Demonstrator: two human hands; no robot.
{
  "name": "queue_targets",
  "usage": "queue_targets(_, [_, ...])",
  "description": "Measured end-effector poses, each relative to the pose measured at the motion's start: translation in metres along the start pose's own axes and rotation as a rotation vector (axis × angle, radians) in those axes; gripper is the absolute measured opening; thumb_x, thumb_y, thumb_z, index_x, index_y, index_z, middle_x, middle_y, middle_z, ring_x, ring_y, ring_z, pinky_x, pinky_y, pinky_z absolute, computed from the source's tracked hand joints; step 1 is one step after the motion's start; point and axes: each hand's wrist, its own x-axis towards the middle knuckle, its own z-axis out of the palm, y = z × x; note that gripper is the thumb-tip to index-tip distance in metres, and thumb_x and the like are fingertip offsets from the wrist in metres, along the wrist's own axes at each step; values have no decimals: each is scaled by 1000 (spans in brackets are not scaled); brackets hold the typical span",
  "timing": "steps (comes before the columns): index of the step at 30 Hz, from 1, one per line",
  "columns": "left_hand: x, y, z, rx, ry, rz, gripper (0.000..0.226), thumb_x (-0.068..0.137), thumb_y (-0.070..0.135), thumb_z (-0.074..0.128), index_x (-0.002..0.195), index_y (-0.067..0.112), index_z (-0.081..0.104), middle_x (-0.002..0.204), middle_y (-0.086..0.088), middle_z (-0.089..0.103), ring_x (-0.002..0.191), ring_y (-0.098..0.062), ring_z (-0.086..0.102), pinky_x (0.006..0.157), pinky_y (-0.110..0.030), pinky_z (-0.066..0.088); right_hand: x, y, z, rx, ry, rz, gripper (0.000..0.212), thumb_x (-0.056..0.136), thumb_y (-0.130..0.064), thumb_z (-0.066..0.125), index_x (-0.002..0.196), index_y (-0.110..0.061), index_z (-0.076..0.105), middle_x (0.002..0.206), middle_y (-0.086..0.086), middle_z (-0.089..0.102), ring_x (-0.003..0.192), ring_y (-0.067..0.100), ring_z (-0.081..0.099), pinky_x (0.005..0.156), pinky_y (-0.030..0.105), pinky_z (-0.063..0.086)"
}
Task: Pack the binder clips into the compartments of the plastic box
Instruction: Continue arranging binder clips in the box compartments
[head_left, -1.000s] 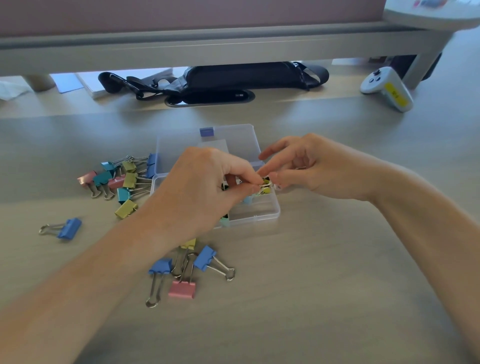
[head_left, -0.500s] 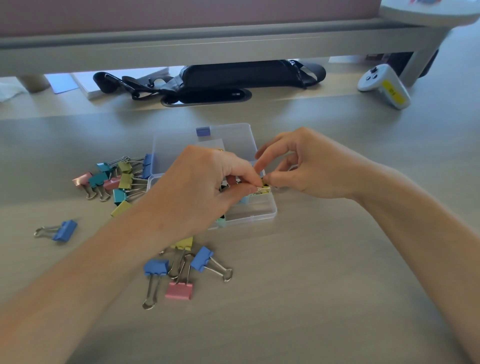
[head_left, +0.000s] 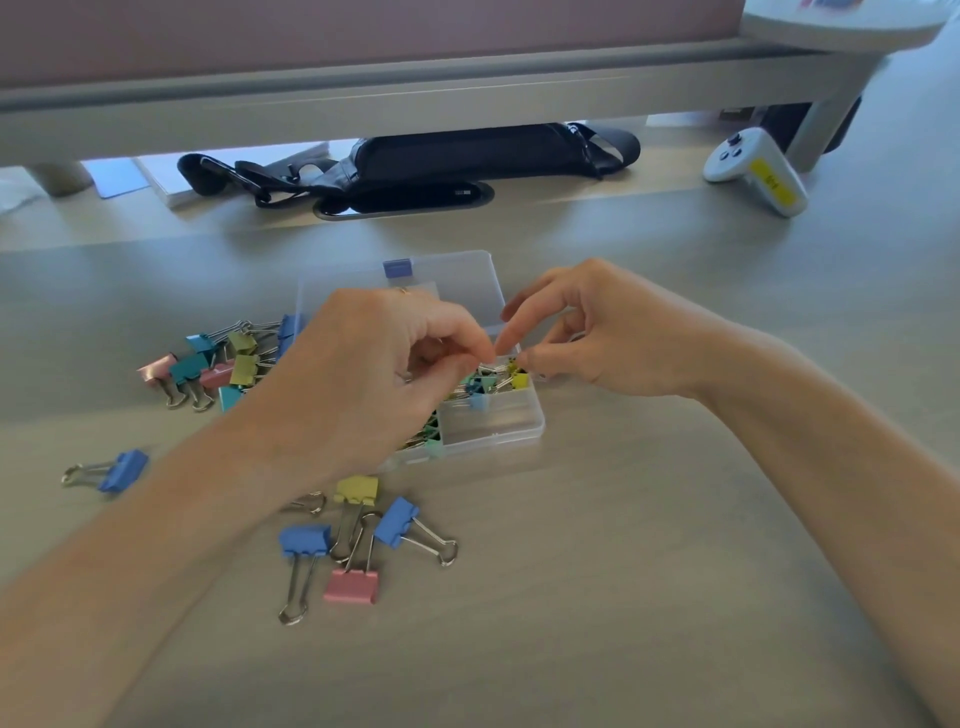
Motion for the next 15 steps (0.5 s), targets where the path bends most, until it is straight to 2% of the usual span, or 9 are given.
queue_targets(4, [7,5,6,101,-23,75,22,92,13,70,98,33,78,84,16,65,74,-6,63,71,-24,49,-1,-2,-1,-10,1,-11,15,94,-16,75,101,-28,82,126,-12,63,75,5,75,77,25,58])
queue_targets(10, [15,9,8,189,-64,152,20,87,12,74,95,29,80,80,17,62,68,4,57,66,-17,50,-1,-2,-1,-37,-11,-26,15,94,-20,74,103,-29,82,125,-12,64,77,4,74,78,27,60])
queue_targets(15, [15,10,11,244,-55,184,12,89,13,73,94,24,76,80,8,67,70,-6,60,66,-35,56,-1,-1,-1,-45,-4,-30,15,95,-18,74,102,-29,83,124,-12,64,74,4,73,78,27,60])
